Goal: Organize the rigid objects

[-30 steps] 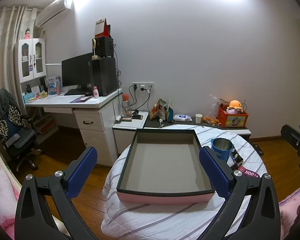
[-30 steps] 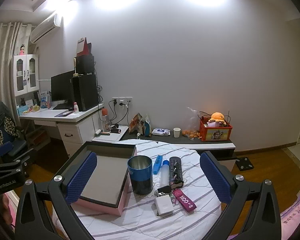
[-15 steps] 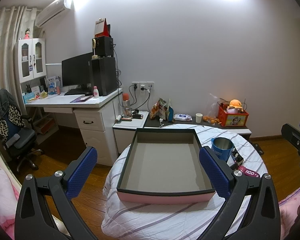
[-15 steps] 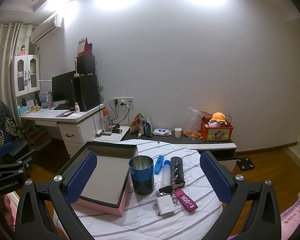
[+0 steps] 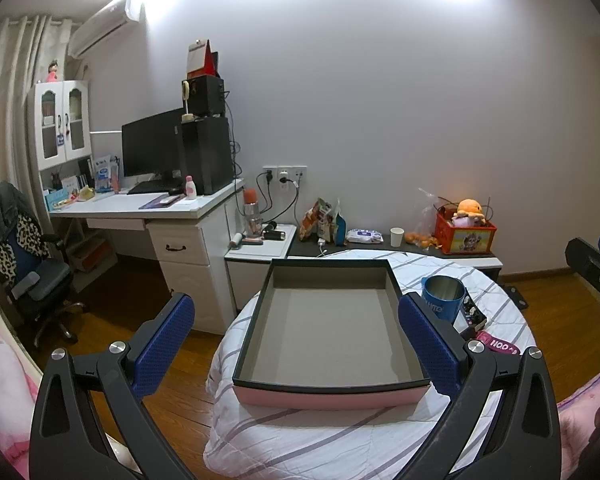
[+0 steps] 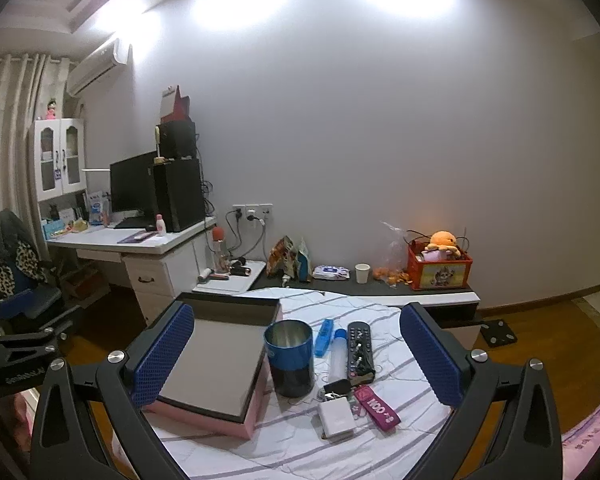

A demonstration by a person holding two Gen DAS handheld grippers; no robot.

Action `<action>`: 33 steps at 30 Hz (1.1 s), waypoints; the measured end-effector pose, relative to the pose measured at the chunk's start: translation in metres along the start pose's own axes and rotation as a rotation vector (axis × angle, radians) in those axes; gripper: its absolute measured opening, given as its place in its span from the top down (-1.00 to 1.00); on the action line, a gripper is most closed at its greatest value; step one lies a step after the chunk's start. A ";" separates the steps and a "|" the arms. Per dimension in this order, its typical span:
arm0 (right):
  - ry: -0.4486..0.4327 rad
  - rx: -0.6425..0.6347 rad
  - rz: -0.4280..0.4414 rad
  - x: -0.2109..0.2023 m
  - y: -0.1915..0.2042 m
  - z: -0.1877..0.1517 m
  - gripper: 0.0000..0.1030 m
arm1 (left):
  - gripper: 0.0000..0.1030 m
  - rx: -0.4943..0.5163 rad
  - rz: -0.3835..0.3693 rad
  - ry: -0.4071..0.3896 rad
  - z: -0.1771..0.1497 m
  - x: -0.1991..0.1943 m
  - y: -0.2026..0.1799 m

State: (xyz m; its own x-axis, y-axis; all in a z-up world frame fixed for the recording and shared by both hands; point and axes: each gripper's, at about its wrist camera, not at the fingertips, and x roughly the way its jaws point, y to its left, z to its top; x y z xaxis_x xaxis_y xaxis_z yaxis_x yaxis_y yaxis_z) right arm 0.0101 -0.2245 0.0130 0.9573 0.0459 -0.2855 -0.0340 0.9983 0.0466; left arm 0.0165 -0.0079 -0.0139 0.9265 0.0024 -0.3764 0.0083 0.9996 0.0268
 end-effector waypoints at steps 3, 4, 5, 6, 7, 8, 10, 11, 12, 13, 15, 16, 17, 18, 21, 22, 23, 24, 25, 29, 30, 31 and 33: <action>-0.001 -0.006 0.000 0.001 0.002 -0.001 -1.00 | -1.00 0.000 0.002 0.001 0.000 0.000 0.000; 0.001 -0.010 0.000 0.002 0.002 -0.001 -1.00 | -1.00 0.001 0.003 0.002 -0.001 0.000 0.000; 0.004 -0.012 0.001 0.003 0.003 -0.002 -1.00 | -1.00 0.002 0.005 0.003 -0.001 0.001 0.001; 0.006 -0.013 0.001 0.003 0.003 -0.002 -1.00 | -1.00 0.001 0.006 0.004 -0.002 0.000 0.002; 0.010 -0.013 0.003 0.005 0.003 -0.002 -1.00 | -1.00 0.002 0.005 0.005 -0.002 0.001 0.001; 0.012 -0.012 0.005 0.005 0.003 -0.004 -1.00 | -1.00 0.002 0.006 0.005 -0.002 0.001 0.001; 0.019 -0.013 0.005 0.007 0.002 -0.005 -1.00 | -1.00 0.002 0.007 0.005 -0.002 0.001 0.001; 0.021 -0.012 0.003 0.007 0.002 -0.005 -1.00 | -1.00 0.001 0.008 0.006 -0.002 0.001 0.002; 0.024 -0.011 0.001 0.008 0.001 -0.006 -1.00 | -1.00 0.001 0.009 0.007 -0.002 0.002 0.002; 0.029 -0.009 -0.002 0.009 0.000 -0.007 -1.00 | -1.00 0.000 0.010 0.008 -0.003 0.003 0.003; 0.036 -0.006 -0.003 0.011 -0.002 -0.008 -1.00 | -1.00 0.001 0.012 0.014 -0.003 0.006 0.003; 0.039 -0.004 -0.006 0.012 -0.003 -0.009 -1.00 | -1.00 0.001 0.013 0.017 -0.004 0.008 0.004; 0.043 -0.003 -0.008 0.013 -0.004 -0.010 -1.00 | -1.00 0.001 0.014 0.020 -0.005 0.010 0.004; 0.048 -0.002 -0.009 0.014 -0.004 -0.012 -1.00 | -1.00 0.001 0.015 0.024 -0.006 0.011 0.004; 0.067 -0.001 -0.014 0.020 -0.007 -0.016 -1.00 | -1.00 0.004 0.021 0.037 -0.008 0.017 0.004; 0.078 0.002 -0.017 0.023 -0.009 -0.018 -1.00 | -1.00 0.004 0.024 0.042 -0.009 0.020 0.005; 0.086 0.004 -0.020 0.025 -0.011 -0.020 -1.00 | -1.00 0.004 0.027 0.047 -0.010 0.022 0.005; 0.093 0.006 -0.022 0.027 -0.013 -0.022 -1.00 | -1.00 0.004 0.031 0.052 -0.011 0.025 0.004; 0.103 0.010 -0.026 0.030 -0.015 -0.024 -1.00 | -1.00 0.002 0.036 0.057 -0.011 0.027 0.006; 0.138 0.027 -0.040 0.041 -0.024 -0.032 -1.00 | -1.00 0.002 0.037 0.084 -0.015 0.040 0.009; 0.150 0.031 -0.043 0.045 -0.026 -0.034 -1.00 | -1.00 0.003 0.037 0.091 -0.015 0.043 0.009; 0.156 0.033 -0.044 0.047 -0.027 -0.035 -1.00 | -1.00 0.004 0.037 0.099 -0.016 0.047 0.010; 0.171 0.036 -0.046 0.054 -0.030 -0.039 -1.00 | -1.00 0.005 0.040 0.110 -0.018 0.054 0.013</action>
State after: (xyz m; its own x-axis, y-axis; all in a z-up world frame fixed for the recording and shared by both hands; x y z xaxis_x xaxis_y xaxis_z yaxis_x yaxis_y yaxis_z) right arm 0.0518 -0.2507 -0.0417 0.8946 0.0086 -0.4468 0.0219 0.9978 0.0630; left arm 0.0601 0.0053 -0.0506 0.8792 0.0455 -0.4742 -0.0258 0.9985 0.0479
